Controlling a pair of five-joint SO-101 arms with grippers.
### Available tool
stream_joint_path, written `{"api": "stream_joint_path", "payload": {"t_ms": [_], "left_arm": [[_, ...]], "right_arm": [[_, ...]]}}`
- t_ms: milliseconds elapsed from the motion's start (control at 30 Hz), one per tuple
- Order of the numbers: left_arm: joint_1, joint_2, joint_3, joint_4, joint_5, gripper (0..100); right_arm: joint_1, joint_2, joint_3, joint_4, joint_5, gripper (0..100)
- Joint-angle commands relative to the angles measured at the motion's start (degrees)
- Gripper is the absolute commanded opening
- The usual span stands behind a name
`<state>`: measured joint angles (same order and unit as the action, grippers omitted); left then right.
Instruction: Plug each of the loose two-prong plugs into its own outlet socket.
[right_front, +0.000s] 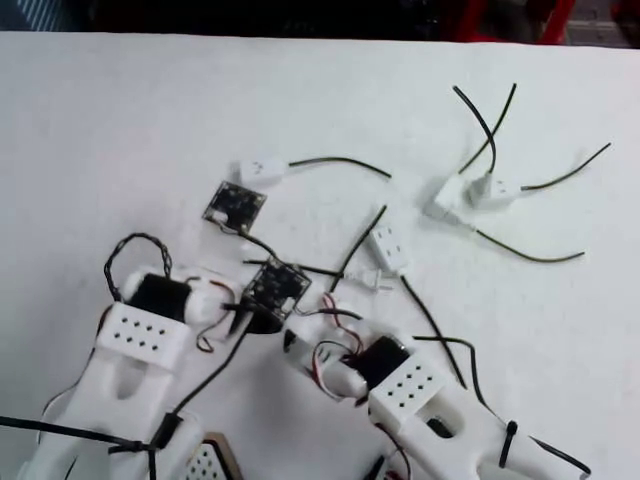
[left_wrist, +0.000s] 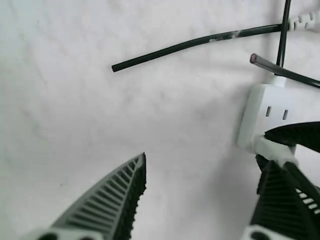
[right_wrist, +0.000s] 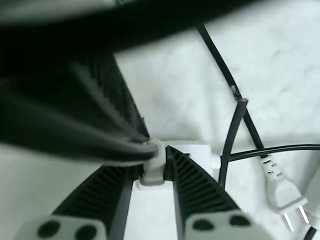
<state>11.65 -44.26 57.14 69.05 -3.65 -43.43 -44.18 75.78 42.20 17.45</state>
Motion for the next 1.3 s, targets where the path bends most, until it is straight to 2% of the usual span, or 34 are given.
{"api": "stream_joint_path", "payload": {"t_ms": [0,300,533,967,1267], "left_arm": [[-0.1,-1.7,-0.3,-3.0,0.7,35],[-0.6,-1.7,2.6,-5.0,-0.7,35],[-0.6,-1.7,3.2,-5.0,-1.0,35],[-0.6,-1.7,3.3,-5.8,-1.0,35],[-0.6,-1.7,3.3,-5.8,-1.0,35]], "right_arm": [[1.5,0.2,0.5,2.0,0.2,10.4],[1.5,0.2,-2.8,2.6,0.3,1.5],[1.5,0.2,-3.7,5.8,0.2,10.4],[1.5,0.2,-6.9,5.9,-2.5,10.4],[1.3,0.2,-14.6,16.0,-3.0,10.4]]}}
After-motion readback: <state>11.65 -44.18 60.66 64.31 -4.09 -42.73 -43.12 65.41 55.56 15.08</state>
